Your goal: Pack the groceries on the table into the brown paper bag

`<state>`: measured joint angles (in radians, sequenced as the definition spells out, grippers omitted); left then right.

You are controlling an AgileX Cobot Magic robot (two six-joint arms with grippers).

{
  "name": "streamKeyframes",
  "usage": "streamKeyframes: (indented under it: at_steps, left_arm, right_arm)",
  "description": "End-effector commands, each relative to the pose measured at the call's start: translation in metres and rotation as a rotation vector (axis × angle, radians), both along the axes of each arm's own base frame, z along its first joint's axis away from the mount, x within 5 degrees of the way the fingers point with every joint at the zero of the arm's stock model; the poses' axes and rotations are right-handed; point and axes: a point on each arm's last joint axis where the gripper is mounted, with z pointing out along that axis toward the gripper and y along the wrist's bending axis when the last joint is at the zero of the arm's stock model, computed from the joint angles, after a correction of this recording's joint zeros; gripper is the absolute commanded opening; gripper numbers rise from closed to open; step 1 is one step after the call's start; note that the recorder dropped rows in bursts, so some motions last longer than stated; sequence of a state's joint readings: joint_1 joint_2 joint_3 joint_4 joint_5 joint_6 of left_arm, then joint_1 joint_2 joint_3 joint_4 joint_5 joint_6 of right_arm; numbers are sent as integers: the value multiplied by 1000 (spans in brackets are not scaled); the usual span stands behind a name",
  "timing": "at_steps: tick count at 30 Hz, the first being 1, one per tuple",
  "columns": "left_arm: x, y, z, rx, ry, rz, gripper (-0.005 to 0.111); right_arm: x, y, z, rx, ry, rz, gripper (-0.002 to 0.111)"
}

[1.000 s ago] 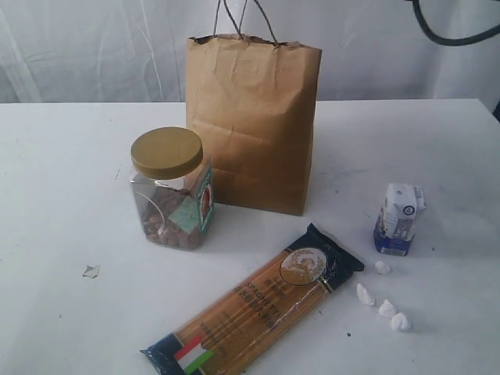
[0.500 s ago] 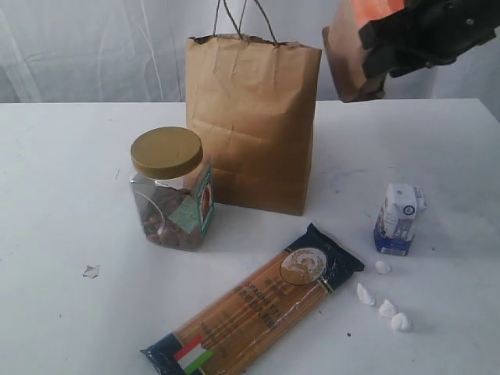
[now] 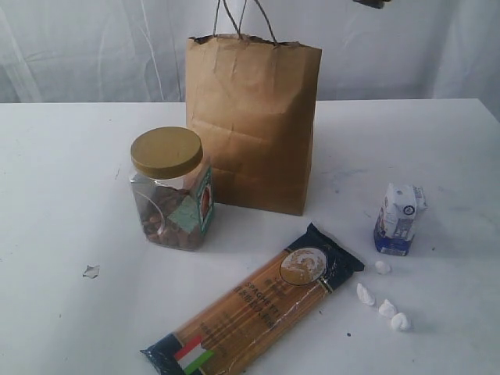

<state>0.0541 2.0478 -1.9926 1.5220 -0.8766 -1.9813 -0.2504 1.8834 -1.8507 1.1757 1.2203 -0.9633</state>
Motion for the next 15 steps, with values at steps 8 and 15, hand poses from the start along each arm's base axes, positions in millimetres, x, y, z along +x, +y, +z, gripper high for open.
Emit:
streamKeyframes:
  at_steps: [8,15]
  left_arm:
    - [49,-68,-60,-15,39,-208,0]
    - [52,-111,-58,38,-8,-247,0]
  right_arm:
    - [55,15,-21,259,-137,86,0]
    - [55,68,-24,213,-136,205,0]
